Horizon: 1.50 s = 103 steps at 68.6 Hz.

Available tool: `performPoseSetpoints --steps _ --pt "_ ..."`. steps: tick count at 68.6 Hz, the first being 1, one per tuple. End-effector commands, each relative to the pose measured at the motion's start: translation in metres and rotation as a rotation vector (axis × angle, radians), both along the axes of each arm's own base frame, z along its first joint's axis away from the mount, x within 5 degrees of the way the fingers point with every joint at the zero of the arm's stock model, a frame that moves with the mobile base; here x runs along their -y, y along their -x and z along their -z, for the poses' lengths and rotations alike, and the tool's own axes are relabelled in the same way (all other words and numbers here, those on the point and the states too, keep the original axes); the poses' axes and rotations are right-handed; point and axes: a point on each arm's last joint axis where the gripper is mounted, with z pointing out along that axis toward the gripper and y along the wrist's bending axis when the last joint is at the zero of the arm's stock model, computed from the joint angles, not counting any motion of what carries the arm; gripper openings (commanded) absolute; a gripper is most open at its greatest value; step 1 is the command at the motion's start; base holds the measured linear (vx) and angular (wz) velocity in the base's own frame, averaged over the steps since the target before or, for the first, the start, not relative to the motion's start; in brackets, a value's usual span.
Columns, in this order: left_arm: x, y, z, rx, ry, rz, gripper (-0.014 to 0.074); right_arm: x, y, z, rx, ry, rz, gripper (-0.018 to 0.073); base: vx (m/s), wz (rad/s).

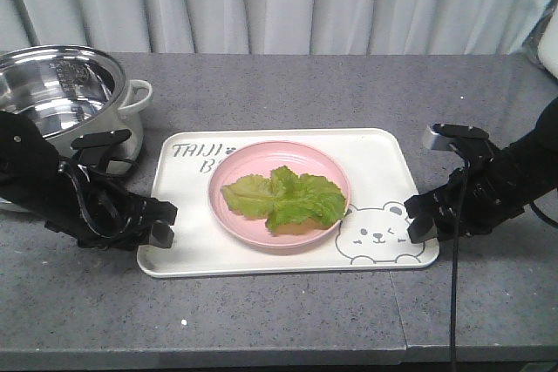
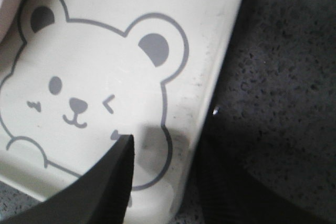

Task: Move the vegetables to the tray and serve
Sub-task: 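Close both grippers on the tray edges and lift the tray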

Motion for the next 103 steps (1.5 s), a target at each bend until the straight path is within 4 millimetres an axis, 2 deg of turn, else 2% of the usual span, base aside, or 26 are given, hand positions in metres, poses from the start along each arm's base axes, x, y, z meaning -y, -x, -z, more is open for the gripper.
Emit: performPoseSetpoints --steps 1,7,15,30,40,52,65,79,94,103 --pt "0.004 -0.001 -0.016 0.046 0.036 -0.005 0.0388 -0.001 -0.001 -0.014 0.041 -0.013 -0.019 0.0288 0.00 0.00" --pt "0.004 -0.001 -0.016 0.049 0.034 0.002 0.0367 -0.001 -0.001 -0.014 0.041 -0.012 -0.019 0.0280 0.00 0.00" --pt "0.004 -0.001 -0.016 0.057 0.030 0.013 0.0298 0.000 -0.001 -0.014 0.042 -0.012 -0.018 0.0230 0.00 0.00" --pt "0.003 -0.003 -0.017 0.084 0.029 0.000 0.0092 0.000 -0.001 -0.014 0.046 -0.010 -0.017 0.0085 0.00 0.00" --pt "0.003 -0.004 -0.017 0.098 0.027 -0.003 -0.0008 0.000 -0.001 -0.014 0.047 -0.010 -0.016 0.0006 0.00 0.00" --pt "0.002 -0.005 -0.021 0.123 0.026 -0.009 -0.0008 0.000 0.000 -0.020 0.070 -0.008 -0.017 -0.0008 0.00 0.00" --pt "0.001 0.001 -0.037 0.172 0.037 -0.008 -0.0008 -0.001 0.010 -0.042 0.114 -0.015 -0.025 -0.0004 0.00 0.00" --pt "-0.002 0.016 -0.066 0.257 0.047 0.008 -0.0008 -0.002 0.028 -0.073 0.174 -0.026 -0.031 -0.0004 0.00 0.00" --pt "-0.008 0.046 -0.109 0.381 0.072 0.039 -0.0008 -0.003 0.051 -0.104 0.243 -0.039 -0.038 -0.0004 0.00 0.00" --pt "-0.012 0.065 -0.128 0.431 0.075 0.059 -0.0008 -0.005 0.066 -0.121 0.270 -0.060 -0.026 -0.0004 0.00 0.00"
